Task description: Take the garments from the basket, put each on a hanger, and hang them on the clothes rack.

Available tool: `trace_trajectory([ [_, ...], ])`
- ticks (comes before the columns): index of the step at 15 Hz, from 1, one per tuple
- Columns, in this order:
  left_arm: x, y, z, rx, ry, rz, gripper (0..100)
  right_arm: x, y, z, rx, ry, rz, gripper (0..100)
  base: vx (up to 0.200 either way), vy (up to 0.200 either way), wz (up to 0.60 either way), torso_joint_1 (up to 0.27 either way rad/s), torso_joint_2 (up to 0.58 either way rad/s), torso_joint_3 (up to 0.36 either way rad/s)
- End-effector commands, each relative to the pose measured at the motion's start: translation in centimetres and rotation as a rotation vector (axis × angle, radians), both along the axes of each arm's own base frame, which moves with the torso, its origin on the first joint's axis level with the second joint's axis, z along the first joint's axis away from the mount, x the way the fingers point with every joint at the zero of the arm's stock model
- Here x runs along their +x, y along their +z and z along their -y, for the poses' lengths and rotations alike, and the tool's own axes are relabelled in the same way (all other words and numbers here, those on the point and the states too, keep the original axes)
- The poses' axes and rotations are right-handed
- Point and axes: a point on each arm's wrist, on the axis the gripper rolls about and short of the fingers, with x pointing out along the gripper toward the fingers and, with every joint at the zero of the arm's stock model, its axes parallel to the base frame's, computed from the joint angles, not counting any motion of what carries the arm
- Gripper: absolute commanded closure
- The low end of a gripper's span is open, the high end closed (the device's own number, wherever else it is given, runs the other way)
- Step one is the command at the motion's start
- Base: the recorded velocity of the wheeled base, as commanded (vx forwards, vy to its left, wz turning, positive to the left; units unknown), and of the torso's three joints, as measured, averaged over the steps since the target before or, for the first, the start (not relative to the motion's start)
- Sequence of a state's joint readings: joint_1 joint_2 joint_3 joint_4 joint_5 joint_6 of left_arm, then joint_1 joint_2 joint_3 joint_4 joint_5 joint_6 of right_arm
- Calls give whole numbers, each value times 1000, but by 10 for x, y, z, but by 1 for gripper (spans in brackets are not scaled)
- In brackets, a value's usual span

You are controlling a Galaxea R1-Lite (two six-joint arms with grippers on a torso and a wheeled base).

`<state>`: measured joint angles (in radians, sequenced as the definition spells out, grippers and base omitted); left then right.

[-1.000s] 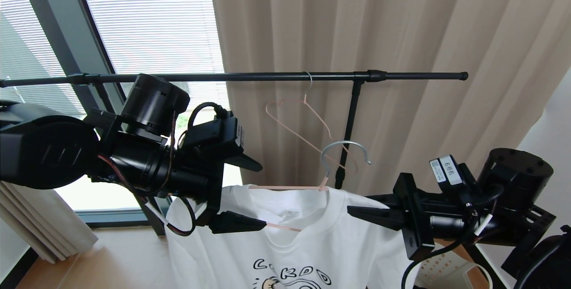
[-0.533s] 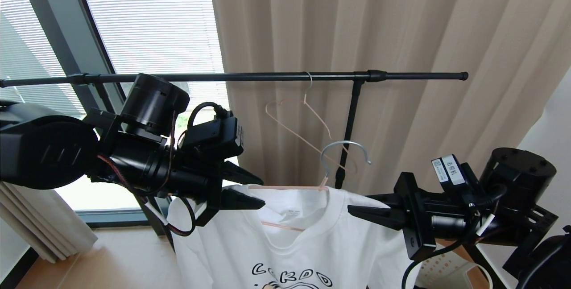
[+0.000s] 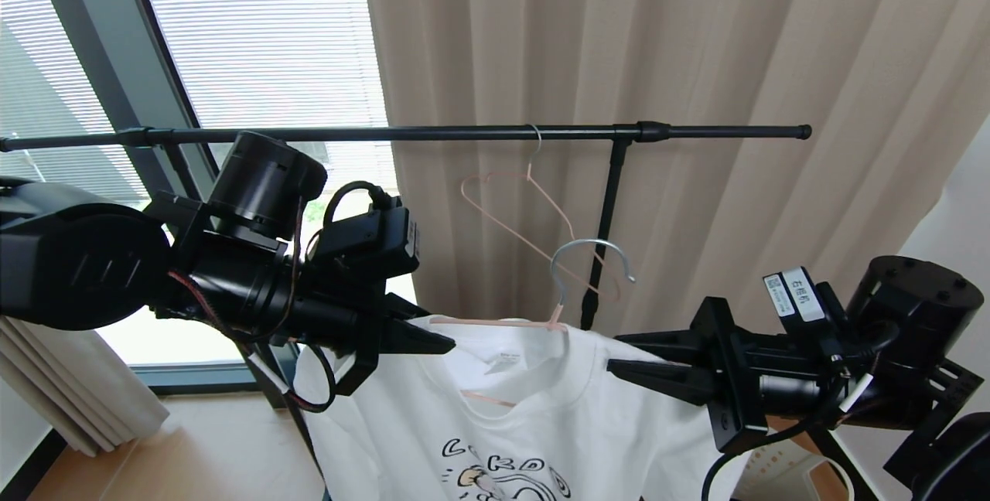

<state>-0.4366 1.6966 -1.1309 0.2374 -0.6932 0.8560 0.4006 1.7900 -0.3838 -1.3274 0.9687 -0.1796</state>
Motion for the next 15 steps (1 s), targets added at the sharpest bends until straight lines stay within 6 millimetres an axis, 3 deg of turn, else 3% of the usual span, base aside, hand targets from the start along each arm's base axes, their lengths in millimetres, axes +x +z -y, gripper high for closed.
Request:
trace_trajectory([
  [1, -5, 3, -3, -6, 4, 9, 100, 2, 0, 0, 0, -3, -1, 0, 0, 0, 0, 0, 0, 0],
  [9, -8, 19, -22, -35, 72, 41, 100, 17, 3, 11, 9, -61, 14, 0, 0, 0, 0, 0, 0, 0],
  [15, -18, 36, -50, -70, 180, 68, 100, 25, -2, 16, 3, -89, 0, 0, 0, 0, 0, 0, 0, 0],
])
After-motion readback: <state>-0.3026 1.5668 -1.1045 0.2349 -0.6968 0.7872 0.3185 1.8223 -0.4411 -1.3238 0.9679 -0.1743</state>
